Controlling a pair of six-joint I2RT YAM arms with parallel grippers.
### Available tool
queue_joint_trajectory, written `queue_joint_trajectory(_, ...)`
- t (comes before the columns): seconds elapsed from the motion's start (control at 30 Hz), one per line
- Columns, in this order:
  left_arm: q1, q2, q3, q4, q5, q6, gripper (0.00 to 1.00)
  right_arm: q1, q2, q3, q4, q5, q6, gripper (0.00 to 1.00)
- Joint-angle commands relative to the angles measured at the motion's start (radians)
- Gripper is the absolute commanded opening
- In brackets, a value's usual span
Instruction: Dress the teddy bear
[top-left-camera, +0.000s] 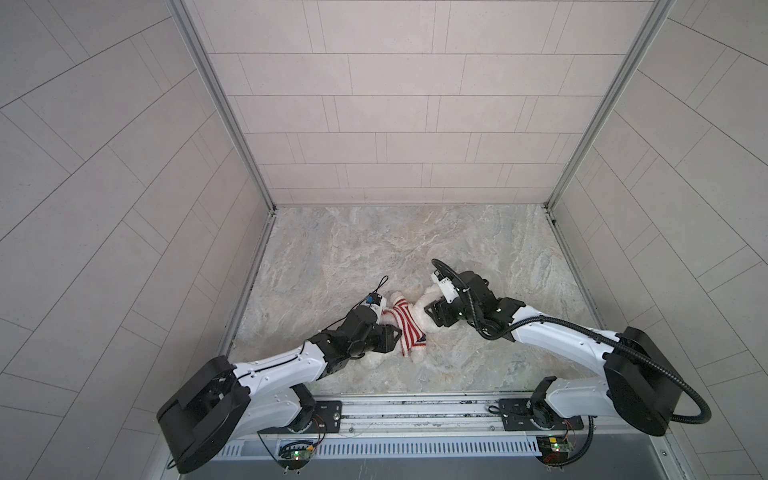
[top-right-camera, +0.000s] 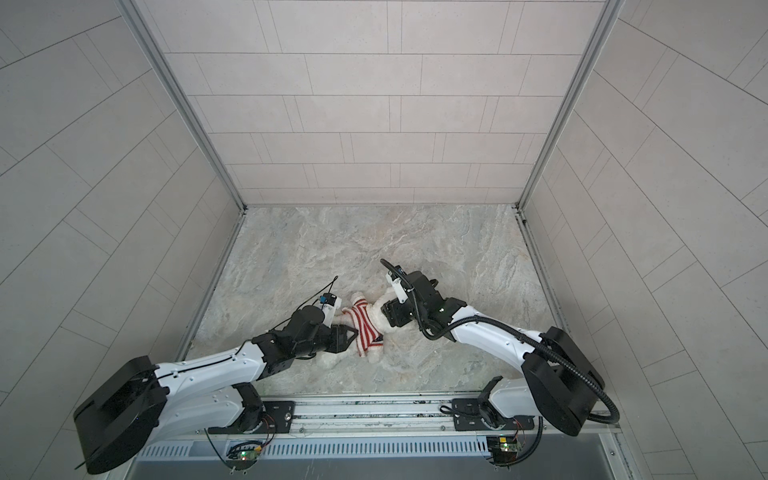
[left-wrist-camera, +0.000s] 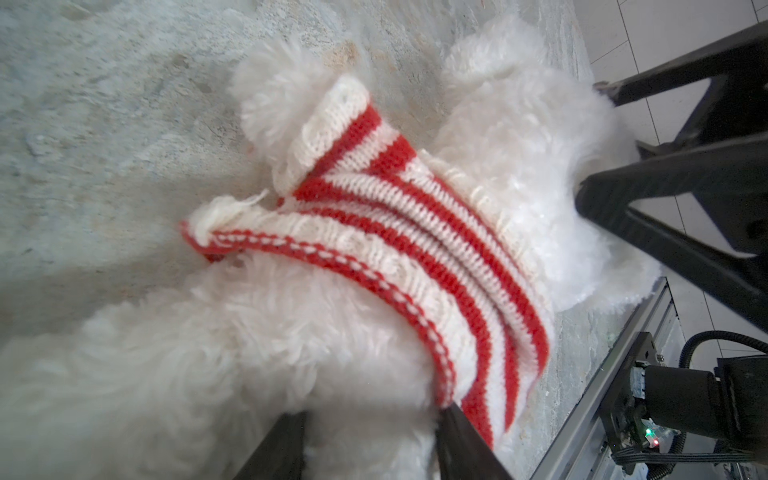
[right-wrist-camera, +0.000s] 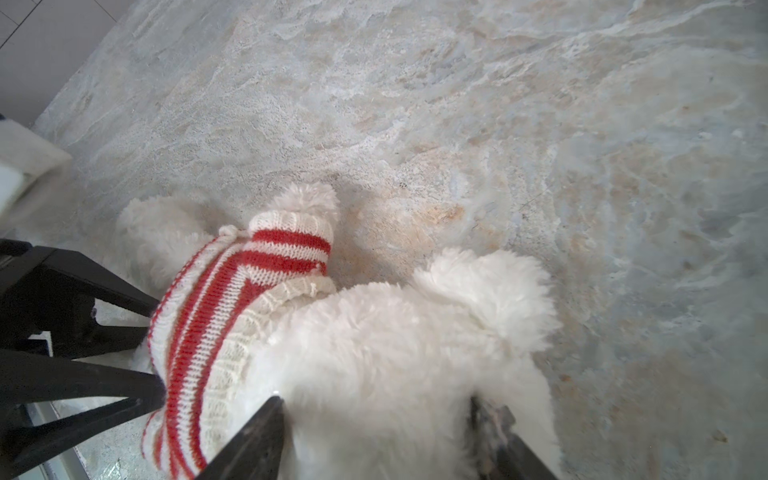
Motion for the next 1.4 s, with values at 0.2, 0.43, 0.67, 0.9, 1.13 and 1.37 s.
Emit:
queue_joint_trajectory(0.2, -0.011, -0.039, -0.029, -0.092, -0.001, -0.011, 0.51, -0.004, 0.008, -0.014, 0.010, -0.049, 0.012, 0.37)
queue_joint_trajectory(0.43, -0.012, -0.114, -0.006, -0.135, -0.001, -0.025, 0.53, 0.000, -0.083, -0.045, 0.036, -0.044, -0.025, 0.02)
queue_joint_trajectory(0.67, -0.012, -0.402, 0.051, -0.238, -0.017, -0.055, 0.64, 0.108, -0.366, -0.216, 0.282, 0.159, -0.120, 0.00)
queue_joint_trajectory(0.9, -0.011, -0.424, 0.027, -0.084, 0.005, -0.180, 0.49, 0.160, -0.445, -0.275, 0.395, 0.263, -0.163, 0.00)
queue_joint_trajectory(1.13, -0.047, -0.332, 0.049, -0.006, 0.019, -0.202, 0.45, 0.239, -0.452, -0.286, 0.456, 0.360, -0.211, 0.00)
queue_joint_trajectory(1.37, -0.055, -0.274, 0.067, 0.059, 0.014, -0.203, 0.40, 0.258, -0.484, -0.322, 0.519, 0.366, -0.234, 0.00)
